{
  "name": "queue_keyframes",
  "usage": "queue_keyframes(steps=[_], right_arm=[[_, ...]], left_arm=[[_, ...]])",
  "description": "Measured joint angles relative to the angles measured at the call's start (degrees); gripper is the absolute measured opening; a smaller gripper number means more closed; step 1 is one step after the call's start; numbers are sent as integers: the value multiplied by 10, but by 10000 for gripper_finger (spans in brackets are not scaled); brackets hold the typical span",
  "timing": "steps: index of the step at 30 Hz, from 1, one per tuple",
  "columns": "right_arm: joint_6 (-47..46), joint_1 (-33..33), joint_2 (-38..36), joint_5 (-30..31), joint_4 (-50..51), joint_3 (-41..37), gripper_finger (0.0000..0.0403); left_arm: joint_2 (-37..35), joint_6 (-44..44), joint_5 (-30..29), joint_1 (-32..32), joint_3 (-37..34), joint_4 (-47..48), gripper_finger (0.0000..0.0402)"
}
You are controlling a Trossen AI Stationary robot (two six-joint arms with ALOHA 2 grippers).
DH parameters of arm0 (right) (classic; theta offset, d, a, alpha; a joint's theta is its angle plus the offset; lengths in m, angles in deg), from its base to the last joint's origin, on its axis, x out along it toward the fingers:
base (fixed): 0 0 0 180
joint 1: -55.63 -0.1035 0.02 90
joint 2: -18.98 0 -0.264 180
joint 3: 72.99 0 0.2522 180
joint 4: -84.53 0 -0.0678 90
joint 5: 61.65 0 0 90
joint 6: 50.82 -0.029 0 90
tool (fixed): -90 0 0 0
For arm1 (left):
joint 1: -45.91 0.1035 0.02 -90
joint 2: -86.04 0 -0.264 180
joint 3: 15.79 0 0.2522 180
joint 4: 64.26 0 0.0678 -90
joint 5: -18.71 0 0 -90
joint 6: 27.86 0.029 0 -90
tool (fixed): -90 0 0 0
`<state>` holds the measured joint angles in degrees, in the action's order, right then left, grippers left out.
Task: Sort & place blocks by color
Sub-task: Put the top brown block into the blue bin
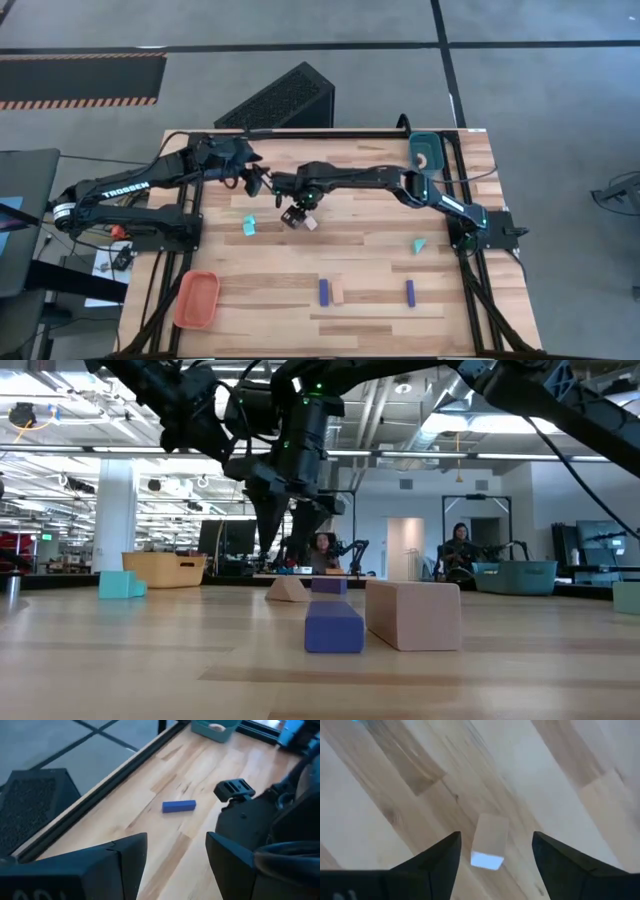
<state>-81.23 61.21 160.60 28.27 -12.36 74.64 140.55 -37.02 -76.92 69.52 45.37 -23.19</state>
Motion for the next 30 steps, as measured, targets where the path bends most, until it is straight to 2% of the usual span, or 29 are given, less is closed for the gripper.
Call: queue_keyframes(steps=[6,17,21,24,27,30], right_arm=[[-49,-3,1,0,-3,-26,269],[-64,-13,0,-13,-49,-77,269],[-64,-14,-3,-15,-47,-76,268],[-64,-15,-4,-16,-50,-75,257],[-64,-13,-12,-16,-61,-72,244],[-64,-12,-23,-8,-66,-61,238]], left_arm=[[0,48,9,0,0,0,190],[-1,96,27,-1,0,-5,190],[-12,98,55,0,7,-31,190],[-17,141,82,1,25,-49,190],[-17,209,134,2,46,-44,190],[-8,232,184,2,48,-14,190]])
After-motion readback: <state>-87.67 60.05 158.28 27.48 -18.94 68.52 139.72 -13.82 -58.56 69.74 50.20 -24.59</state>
